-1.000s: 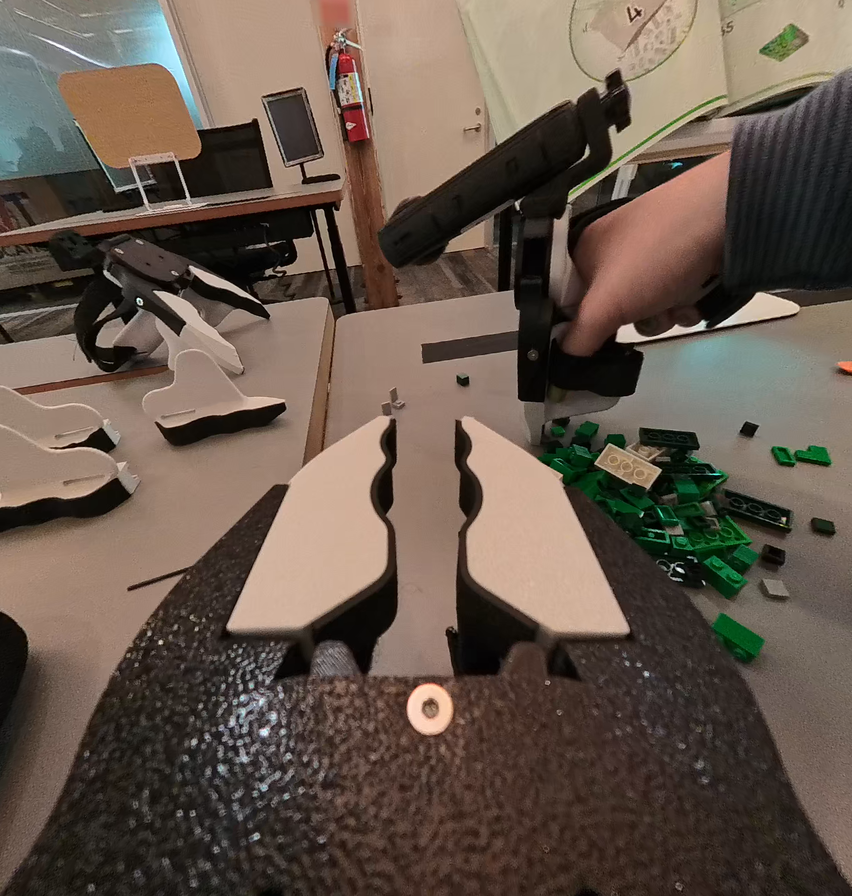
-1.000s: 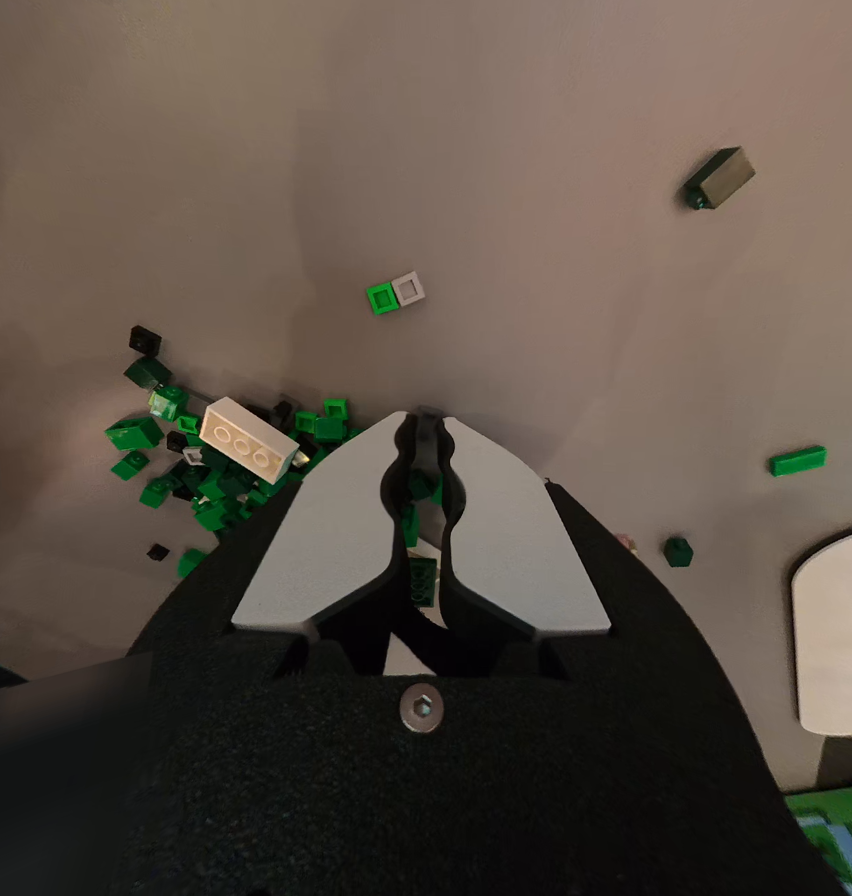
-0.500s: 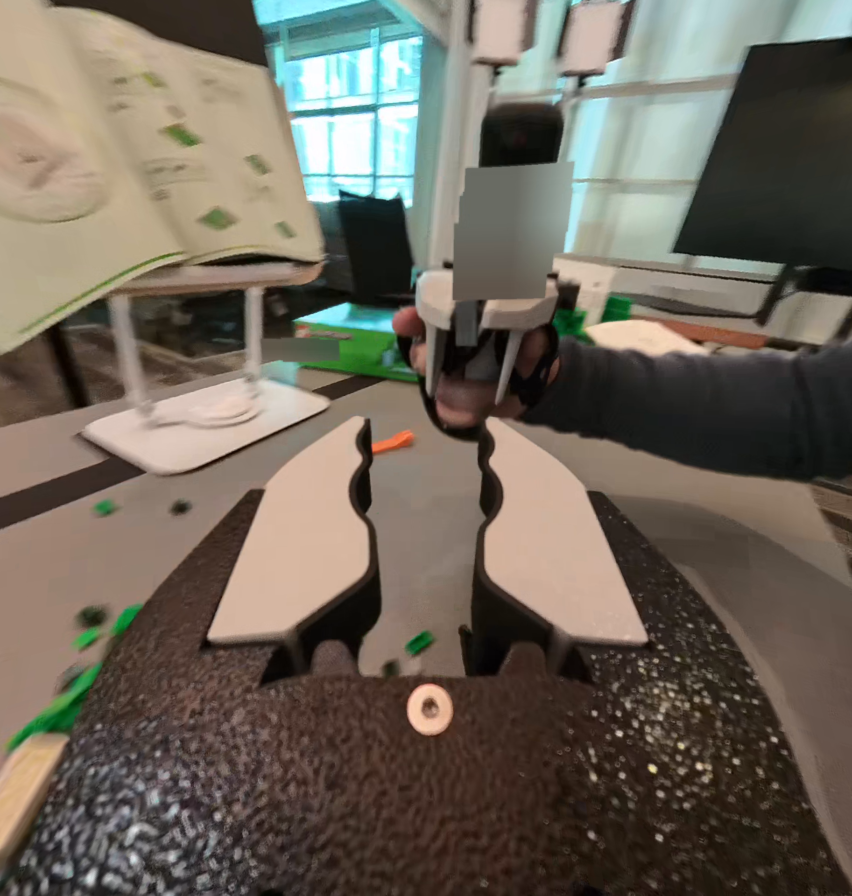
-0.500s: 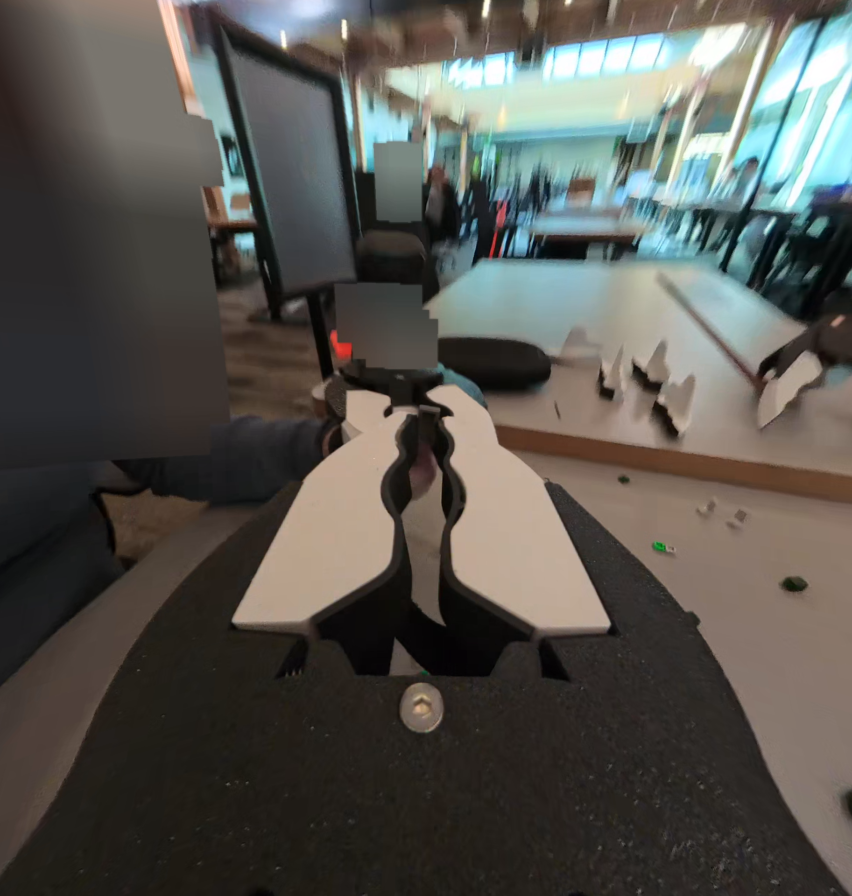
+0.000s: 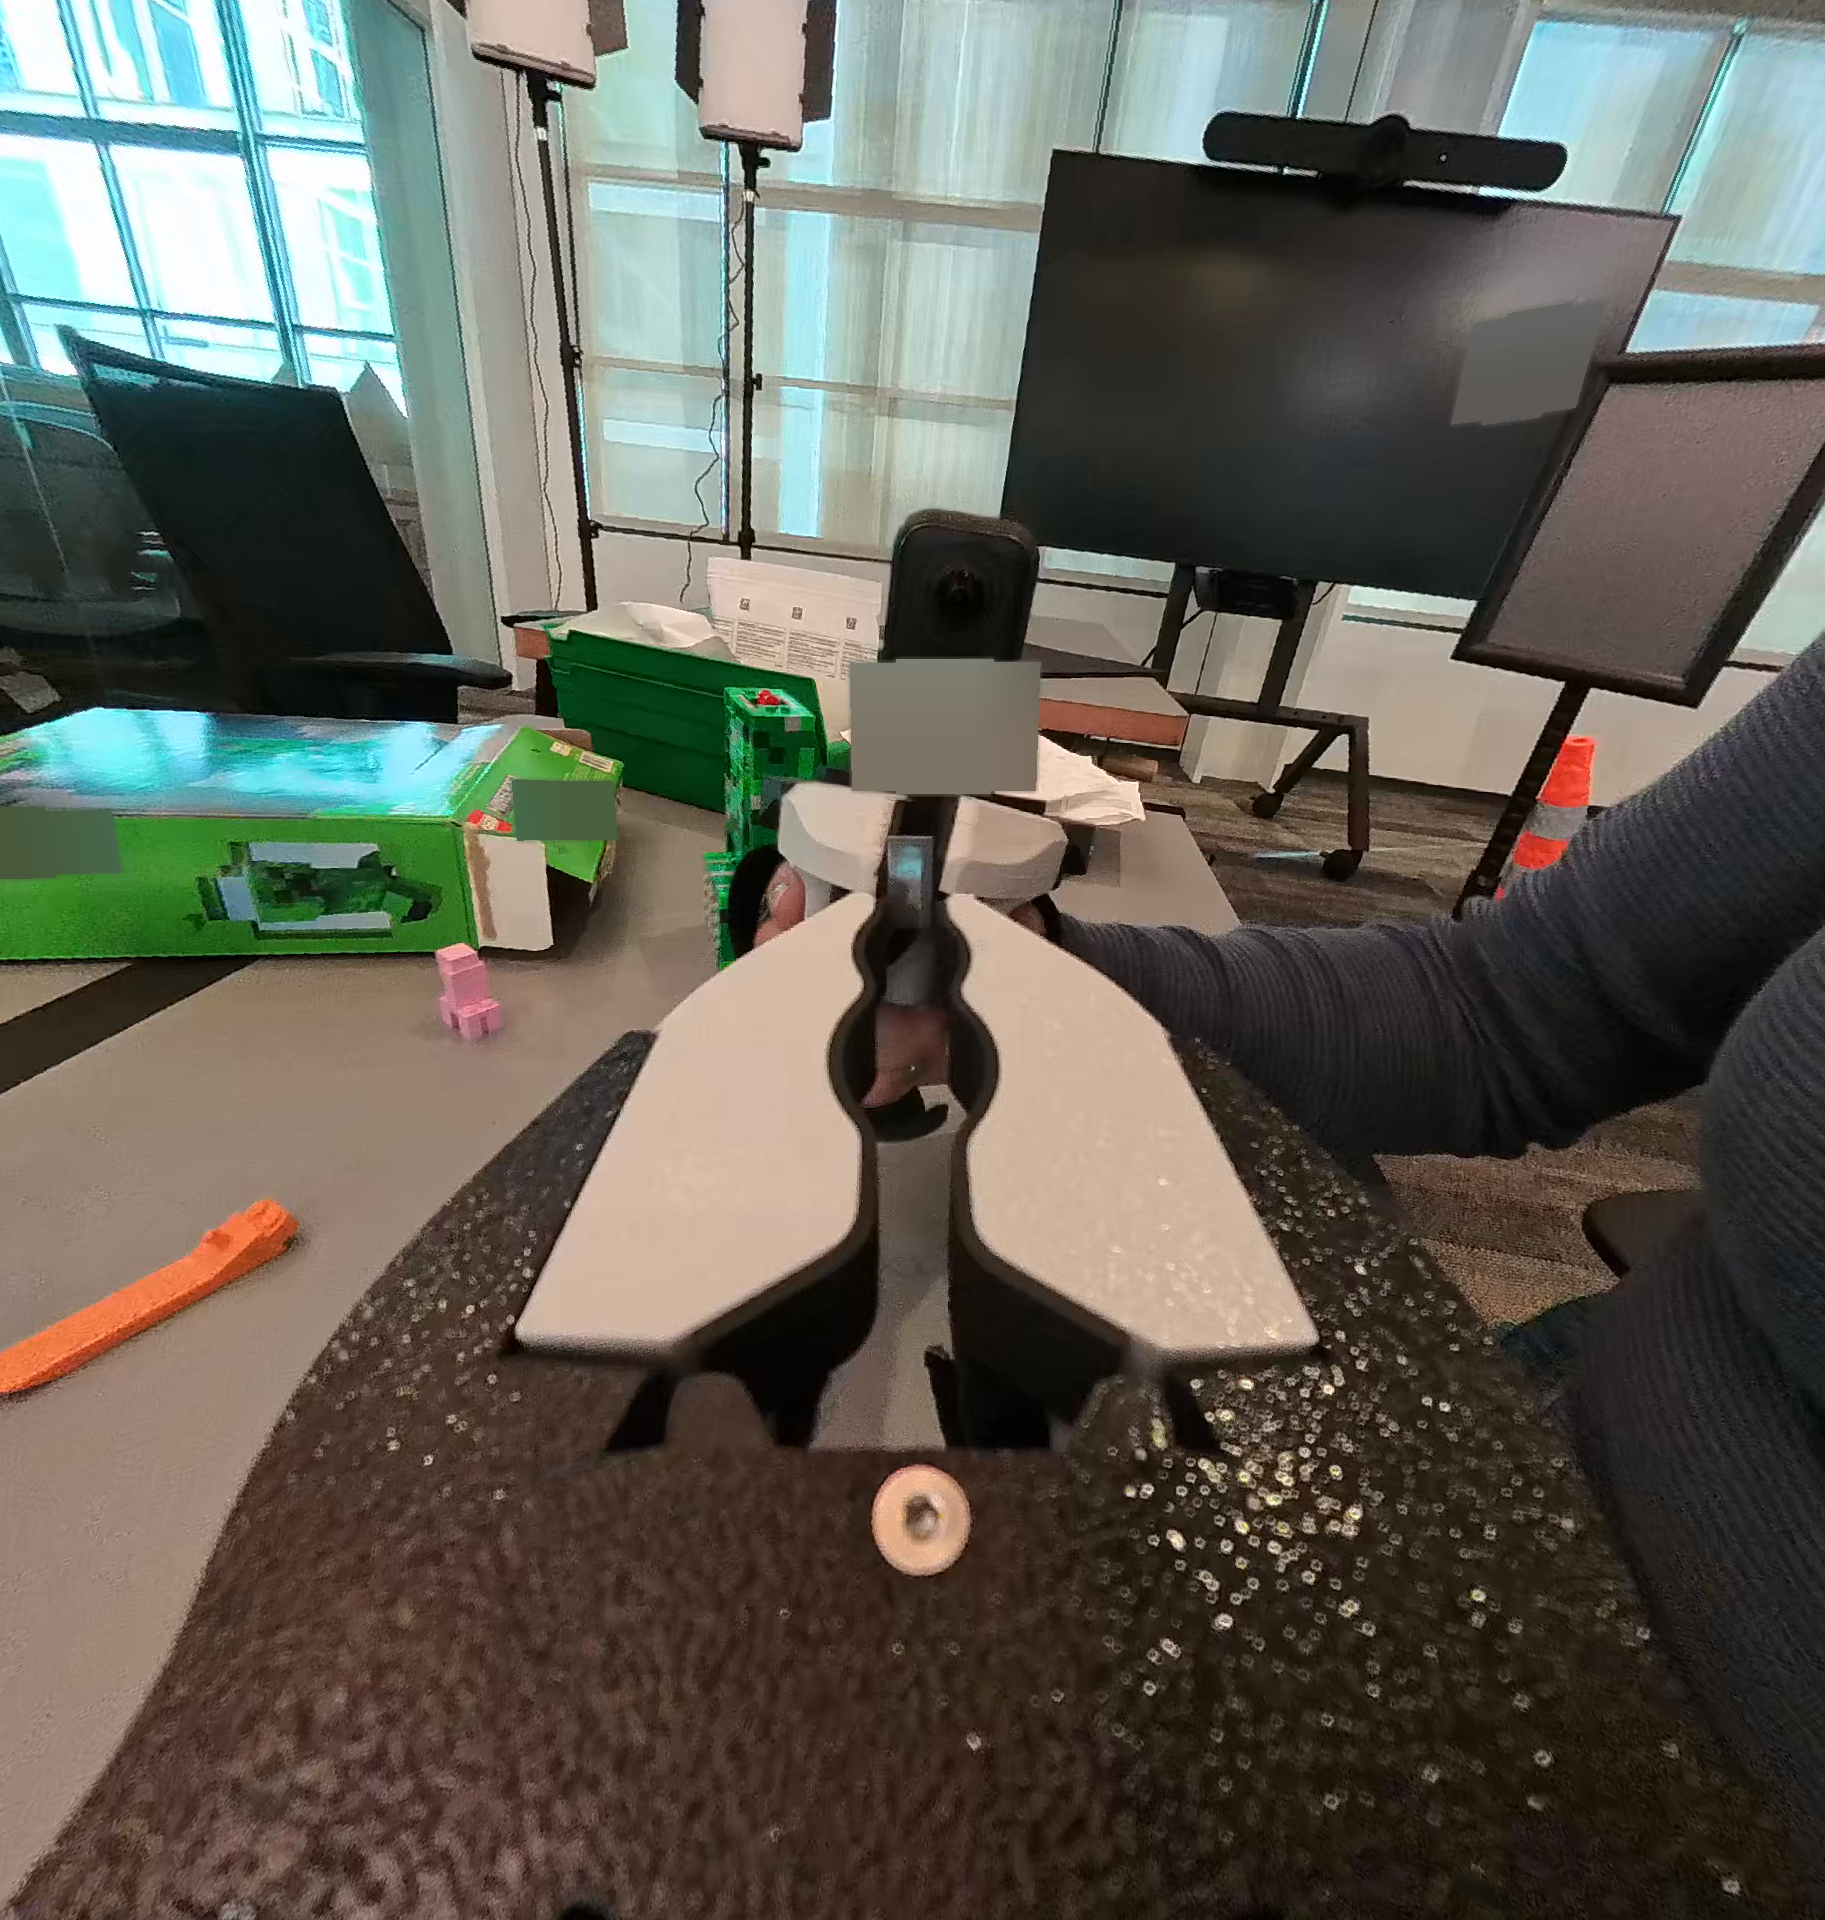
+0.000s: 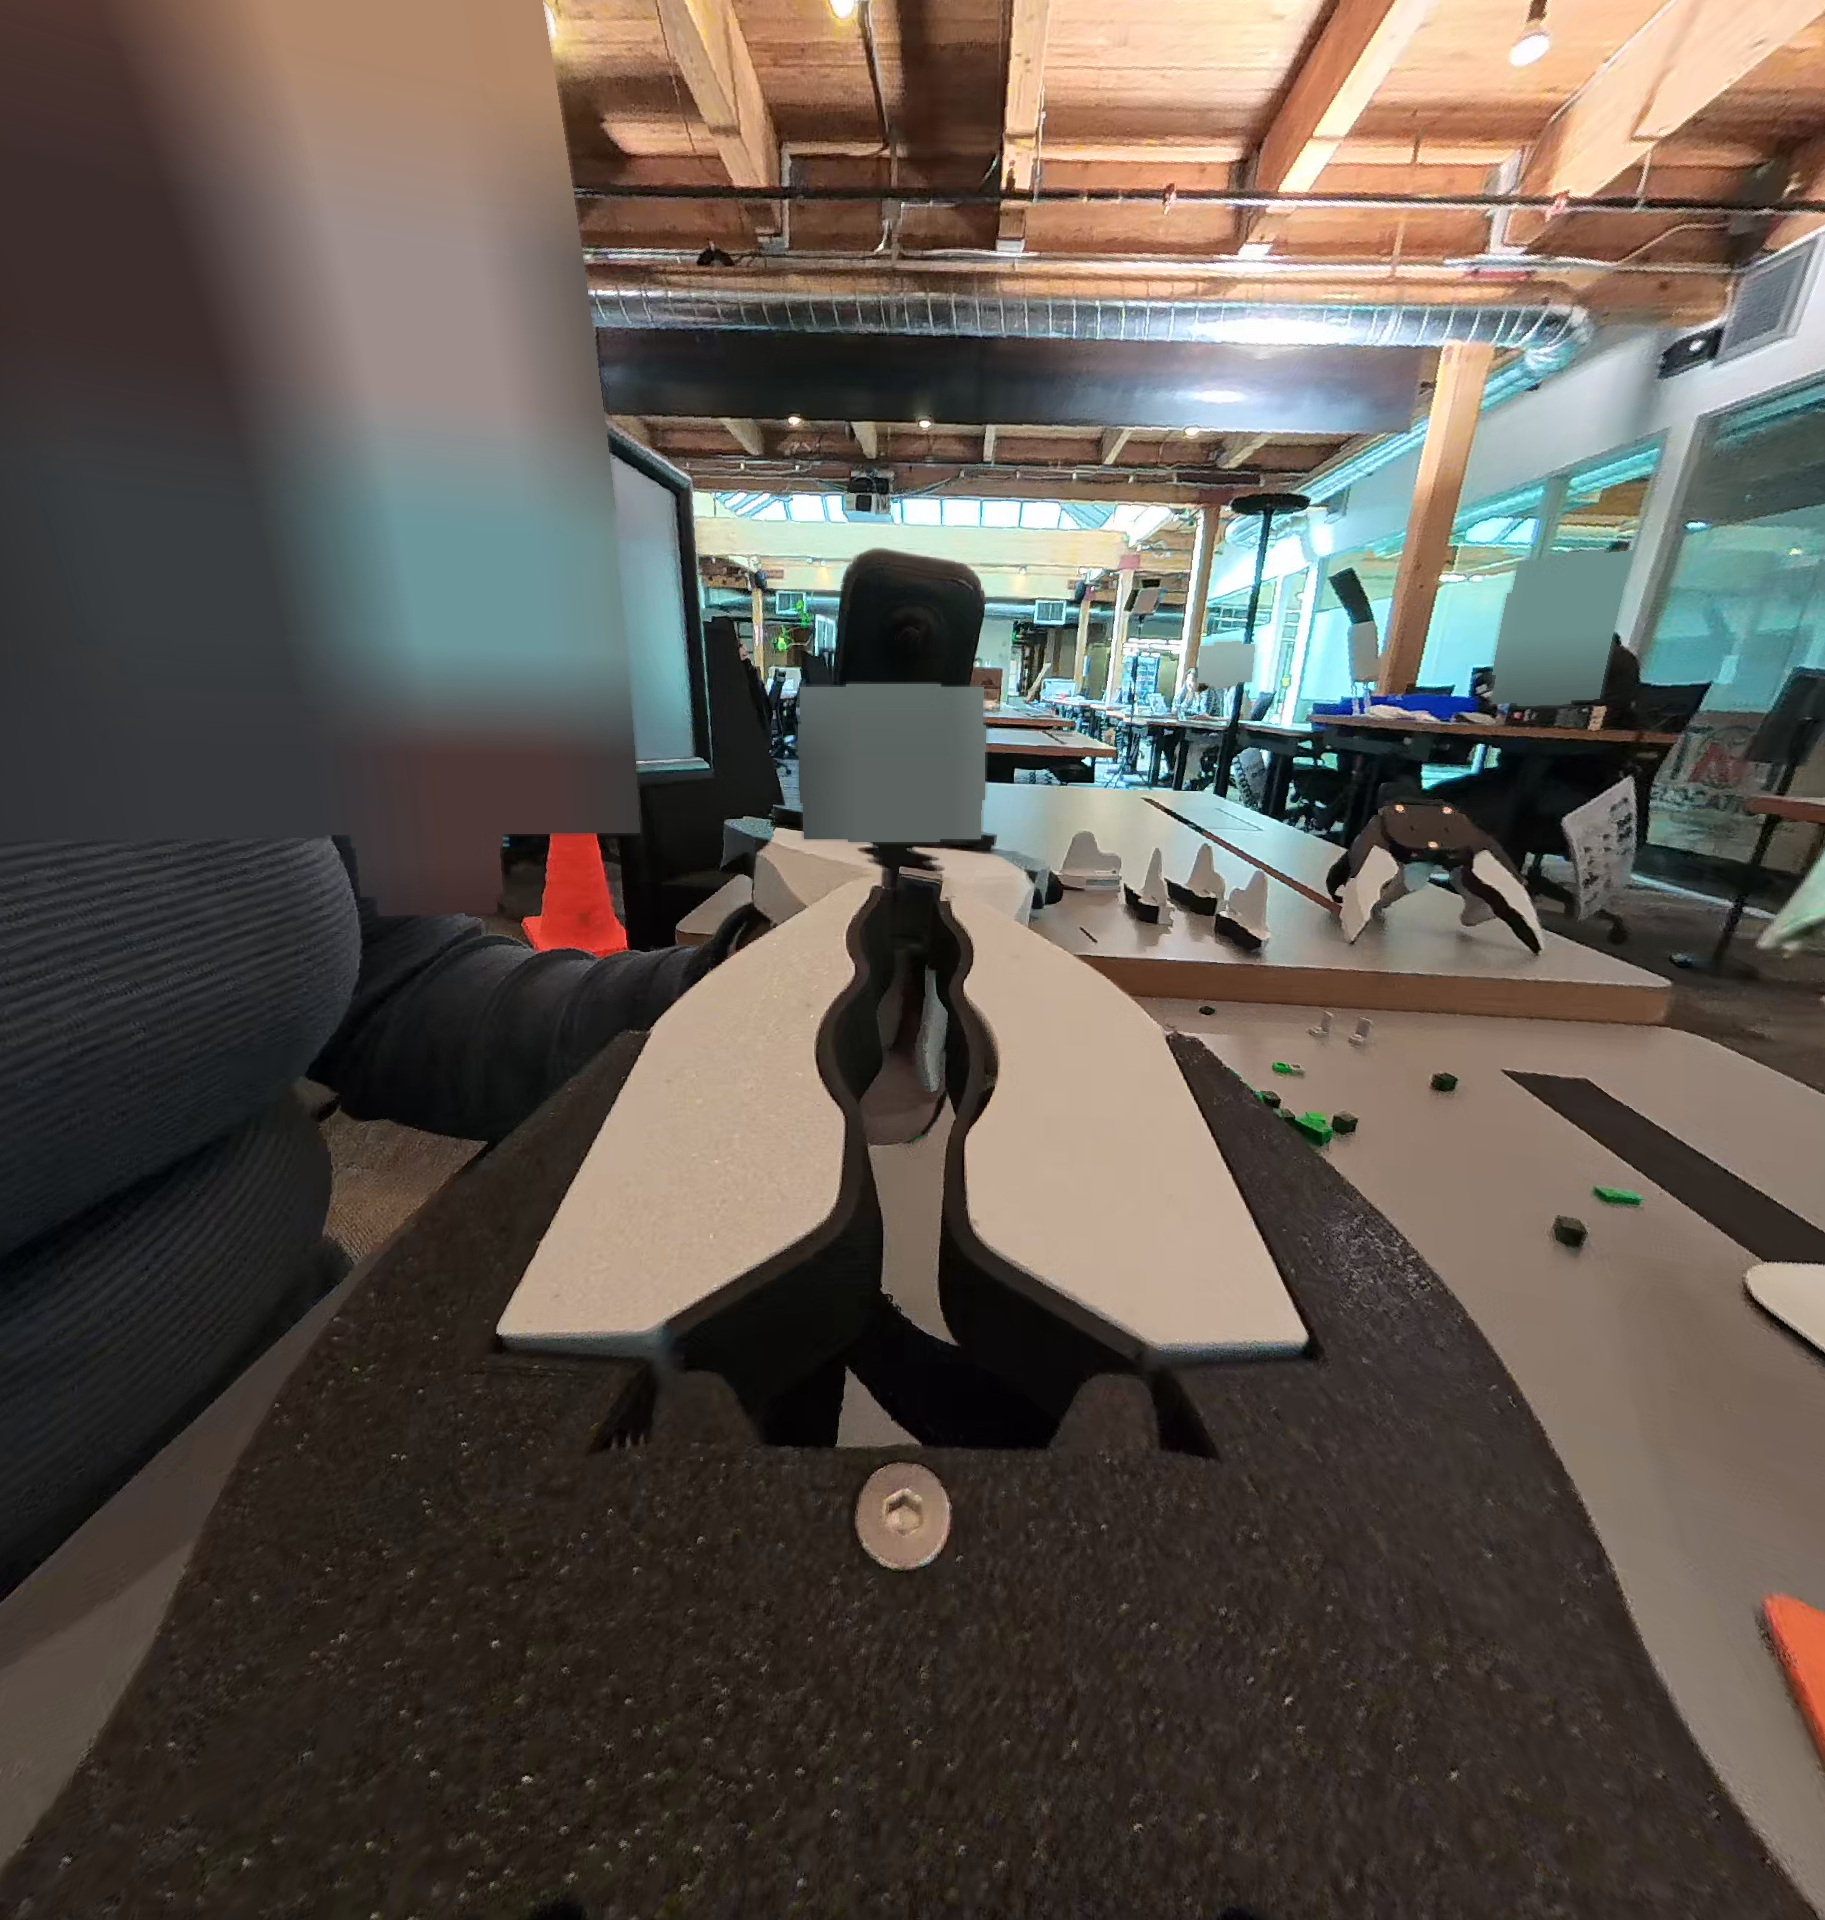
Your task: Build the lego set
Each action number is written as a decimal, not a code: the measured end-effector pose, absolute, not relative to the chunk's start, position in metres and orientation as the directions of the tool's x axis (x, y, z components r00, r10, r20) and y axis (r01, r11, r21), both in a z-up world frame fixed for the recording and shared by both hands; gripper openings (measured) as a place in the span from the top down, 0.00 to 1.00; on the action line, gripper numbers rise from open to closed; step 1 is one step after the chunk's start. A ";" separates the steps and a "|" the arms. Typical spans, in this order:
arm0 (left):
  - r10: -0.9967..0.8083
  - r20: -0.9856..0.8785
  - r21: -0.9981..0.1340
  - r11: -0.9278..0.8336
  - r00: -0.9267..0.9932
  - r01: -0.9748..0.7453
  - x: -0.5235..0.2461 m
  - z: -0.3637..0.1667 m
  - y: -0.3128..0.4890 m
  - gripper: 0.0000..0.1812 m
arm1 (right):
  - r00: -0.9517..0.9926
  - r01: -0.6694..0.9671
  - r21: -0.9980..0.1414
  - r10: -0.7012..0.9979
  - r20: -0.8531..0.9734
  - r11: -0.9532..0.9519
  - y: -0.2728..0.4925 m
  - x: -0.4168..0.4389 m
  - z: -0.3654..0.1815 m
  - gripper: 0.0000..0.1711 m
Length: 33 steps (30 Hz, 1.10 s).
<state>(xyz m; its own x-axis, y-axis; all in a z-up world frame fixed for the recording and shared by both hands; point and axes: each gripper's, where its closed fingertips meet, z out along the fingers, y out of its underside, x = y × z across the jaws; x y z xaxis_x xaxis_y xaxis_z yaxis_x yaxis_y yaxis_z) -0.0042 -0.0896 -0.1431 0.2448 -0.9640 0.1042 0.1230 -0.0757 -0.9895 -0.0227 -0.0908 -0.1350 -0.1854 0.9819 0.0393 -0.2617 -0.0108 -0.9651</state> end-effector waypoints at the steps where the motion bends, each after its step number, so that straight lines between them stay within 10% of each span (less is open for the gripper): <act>1: -0.965 0.105 -0.990 -0.079 0.242 0.118 0.000 -0.144 -0.089 0.96 | -0.183 -0.267 -0.964 0.982 0.040 -0.011 -0.090 -0.018 -0.135 0.96; 8: -0.947 -0.007 -0.982 -0.055 0.321 -0.182 0.002 -0.183 -0.063 0.96 | -0.086 -0.215 -0.976 0.995 0.045 0.025 -0.069 0.006 -0.153 0.96; 16: -0.981 -0.124 -0.518 -0.062 0.147 -0.853 -0.031 -0.293 -0.015 0.96 | 0.201 -0.060 -0.998 0.980 0.012 0.025 -0.016 0.039 -0.181 0.96; 24: -0.997 -0.070 -0.399 0.003 0.027 -0.917 -0.027 -0.318 -0.014 0.93 | 0.197 0.060 -0.998 0.980 0.017 0.005 -0.014 0.036 -0.205 0.92; 33: -0.988 -0.100 -0.532 -0.046 0.116 -0.845 -0.047 -0.299 -0.013 0.84 | -0.061 0.344 -0.939 0.998 -0.018 0.004 -0.064 -0.006 -0.246 0.76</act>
<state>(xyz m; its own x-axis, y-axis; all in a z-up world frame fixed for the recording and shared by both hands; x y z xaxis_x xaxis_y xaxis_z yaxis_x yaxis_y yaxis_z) -0.0474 -0.0133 -0.2988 0.1162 -0.9882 -0.0997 -0.8455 -0.0458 -0.5321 -0.0063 -0.0639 -0.2458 -0.0611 0.9980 -0.0178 0.3440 0.0043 -0.9390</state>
